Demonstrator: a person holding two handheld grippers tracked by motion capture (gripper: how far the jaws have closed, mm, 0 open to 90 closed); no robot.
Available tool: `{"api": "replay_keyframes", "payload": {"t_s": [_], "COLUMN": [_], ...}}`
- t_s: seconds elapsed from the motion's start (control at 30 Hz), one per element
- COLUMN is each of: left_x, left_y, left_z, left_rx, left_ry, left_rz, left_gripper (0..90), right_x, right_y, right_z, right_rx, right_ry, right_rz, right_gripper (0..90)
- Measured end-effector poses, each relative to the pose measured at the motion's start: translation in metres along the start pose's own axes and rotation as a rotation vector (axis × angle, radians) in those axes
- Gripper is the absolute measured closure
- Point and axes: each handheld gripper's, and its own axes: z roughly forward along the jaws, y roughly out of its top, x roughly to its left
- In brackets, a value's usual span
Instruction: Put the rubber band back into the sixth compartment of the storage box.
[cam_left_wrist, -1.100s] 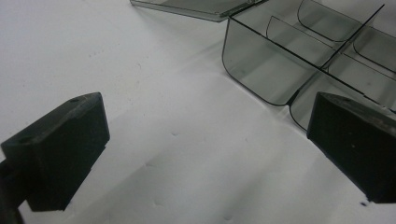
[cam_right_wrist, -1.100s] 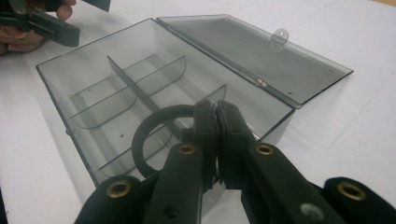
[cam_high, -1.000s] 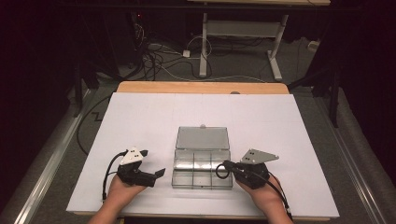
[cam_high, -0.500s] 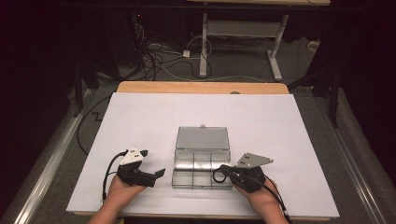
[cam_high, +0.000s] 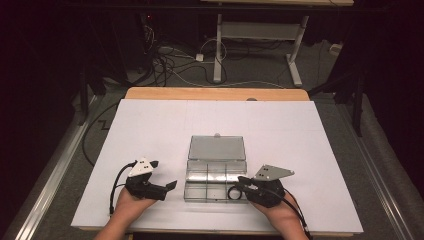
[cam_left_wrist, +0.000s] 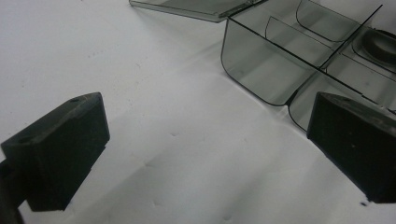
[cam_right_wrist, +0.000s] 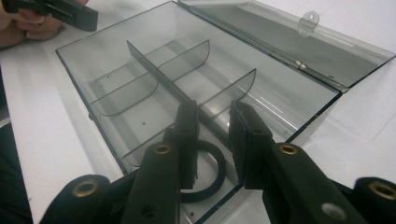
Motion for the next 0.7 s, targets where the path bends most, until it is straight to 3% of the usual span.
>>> {"api": "replay_keyframes", "payload": {"t_s": [0.23,0.47,0.7], "left_x": [0.0,0.0,0.0], "left_y": [0.0,0.0,0.0], "left_z": [0.0,0.0,0.0], "left_rx": [-0.001,-0.001,-0.002], "left_ry": [-0.001,-0.002,-0.003], "left_rz": [-0.002,-0.003,-0.004], "left_gripper": [0.0,0.0,0.0], "right_x": [-0.008,-0.017,-0.027], "right_y": [0.0,-0.007,-0.016], "right_z": [-0.012,-0.02,-0.024], "right_rx": [-0.044,-0.075,-0.072], "right_ry": [-0.005,-0.049,-0.084], "right_rz": [0.037,0.077,0.1], "right_gripper": [66.8,56.2,49.7]}}
